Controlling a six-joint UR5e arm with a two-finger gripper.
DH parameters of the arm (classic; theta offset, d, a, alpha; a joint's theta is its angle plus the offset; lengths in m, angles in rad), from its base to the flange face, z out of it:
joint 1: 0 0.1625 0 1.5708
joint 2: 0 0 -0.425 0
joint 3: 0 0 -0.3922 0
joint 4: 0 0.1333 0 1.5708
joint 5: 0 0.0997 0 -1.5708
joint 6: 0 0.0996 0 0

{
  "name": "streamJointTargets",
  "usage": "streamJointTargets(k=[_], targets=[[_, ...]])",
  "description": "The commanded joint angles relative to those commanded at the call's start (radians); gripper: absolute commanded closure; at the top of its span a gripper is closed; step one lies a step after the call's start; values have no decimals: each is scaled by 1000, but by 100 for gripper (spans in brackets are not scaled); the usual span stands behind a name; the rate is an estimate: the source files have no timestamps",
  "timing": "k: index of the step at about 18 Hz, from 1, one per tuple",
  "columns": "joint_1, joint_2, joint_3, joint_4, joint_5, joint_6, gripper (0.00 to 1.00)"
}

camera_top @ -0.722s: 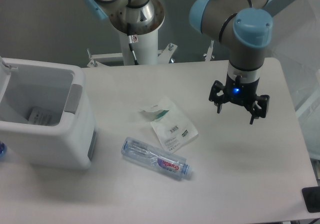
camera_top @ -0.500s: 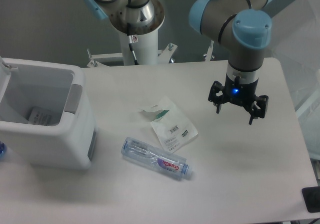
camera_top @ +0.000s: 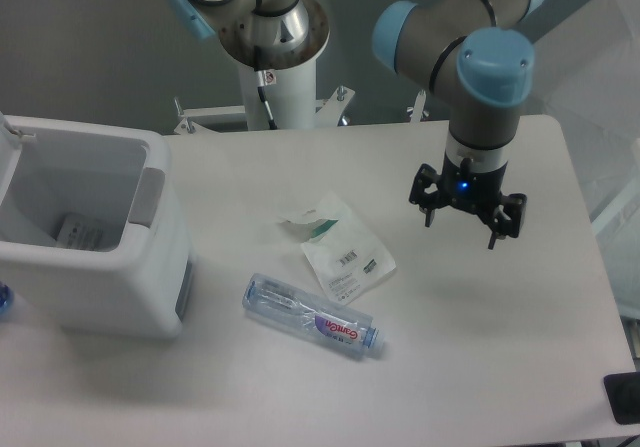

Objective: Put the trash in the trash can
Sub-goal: 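Move the gripper over the white-and-green paper packet and lower it, then close the gripper on the packet's edge and pinch it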

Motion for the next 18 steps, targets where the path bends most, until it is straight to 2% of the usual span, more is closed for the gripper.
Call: streamJointTargets(k=[1, 6, 9, 12, 18], targets=[[-12, 8, -29, 6, 0, 0, 0], [-119, 31, -92, 0, 8, -55, 0], [-161, 52, -154, 0, 66, -58, 0], [-227, 46, -201, -1, 124, -60, 0], [-287, 28, -243, -3, 126, -31, 0]])
